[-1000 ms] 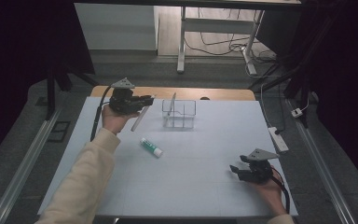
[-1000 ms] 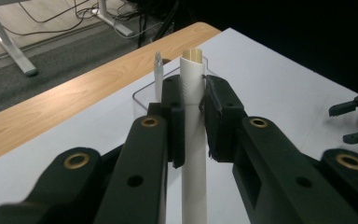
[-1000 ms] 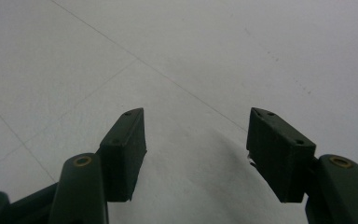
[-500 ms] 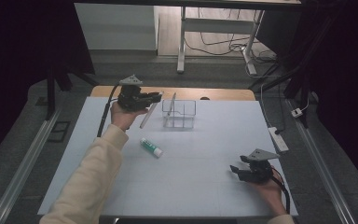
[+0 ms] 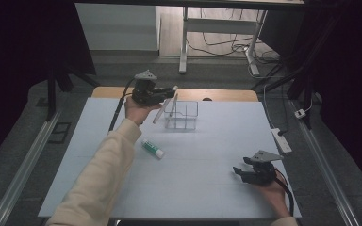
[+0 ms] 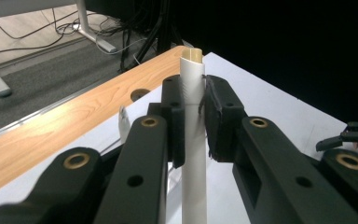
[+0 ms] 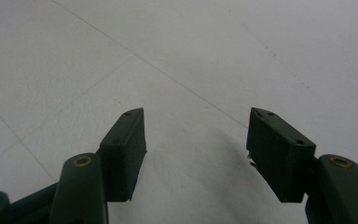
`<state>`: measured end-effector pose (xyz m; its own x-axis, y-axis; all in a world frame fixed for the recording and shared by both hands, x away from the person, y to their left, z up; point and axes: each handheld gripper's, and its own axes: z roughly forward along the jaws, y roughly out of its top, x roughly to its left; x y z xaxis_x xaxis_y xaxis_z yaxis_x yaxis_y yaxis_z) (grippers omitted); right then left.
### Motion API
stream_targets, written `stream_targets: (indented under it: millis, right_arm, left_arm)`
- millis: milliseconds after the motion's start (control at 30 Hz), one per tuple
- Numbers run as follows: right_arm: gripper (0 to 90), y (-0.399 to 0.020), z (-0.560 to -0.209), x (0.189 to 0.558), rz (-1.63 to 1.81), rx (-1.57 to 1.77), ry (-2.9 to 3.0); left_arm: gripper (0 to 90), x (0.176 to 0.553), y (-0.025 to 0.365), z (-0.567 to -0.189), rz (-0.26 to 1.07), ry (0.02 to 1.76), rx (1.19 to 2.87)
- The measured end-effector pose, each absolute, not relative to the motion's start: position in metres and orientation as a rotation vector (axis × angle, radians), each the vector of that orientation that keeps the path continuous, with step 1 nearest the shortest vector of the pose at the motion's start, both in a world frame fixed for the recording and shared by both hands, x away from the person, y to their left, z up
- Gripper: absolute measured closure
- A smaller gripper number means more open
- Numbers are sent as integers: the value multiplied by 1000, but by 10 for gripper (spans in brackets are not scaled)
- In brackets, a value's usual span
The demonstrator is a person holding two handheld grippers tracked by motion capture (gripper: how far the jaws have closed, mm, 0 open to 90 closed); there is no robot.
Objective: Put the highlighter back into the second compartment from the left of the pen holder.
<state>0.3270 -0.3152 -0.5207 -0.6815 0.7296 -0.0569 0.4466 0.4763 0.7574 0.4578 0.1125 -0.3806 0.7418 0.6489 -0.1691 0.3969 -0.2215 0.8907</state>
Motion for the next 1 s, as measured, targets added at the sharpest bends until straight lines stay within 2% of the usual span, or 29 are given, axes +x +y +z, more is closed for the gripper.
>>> stream_targets:
  millis: [500, 1000]
  right_arm:
    - [366, -317, -521, 327, 1047, 994, 2355]
    - [367, -320, -522, 322, 1043, 1008, 2346]
  left_arm:
    - [785, 482, 86, -374, 291, 787, 1835]
    - [785, 504, 72, -384, 285, 781, 1789]
